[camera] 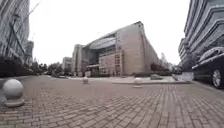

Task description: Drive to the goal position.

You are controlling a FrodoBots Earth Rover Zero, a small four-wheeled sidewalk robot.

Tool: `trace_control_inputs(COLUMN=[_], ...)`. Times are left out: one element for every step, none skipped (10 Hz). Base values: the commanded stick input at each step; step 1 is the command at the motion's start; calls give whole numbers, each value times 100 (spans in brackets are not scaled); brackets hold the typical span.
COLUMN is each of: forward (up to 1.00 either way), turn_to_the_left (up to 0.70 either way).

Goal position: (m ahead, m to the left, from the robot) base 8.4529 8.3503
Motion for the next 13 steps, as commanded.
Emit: trace_control_inputs(forward=[70, 70, 70, 70, 70, 70, 70, 70, 70, 70, 70, 70, 70], turn_to_the_left=[14, 14, 14, 14, 14, 14, 14, 14, 14, 14, 14, 14, 14])
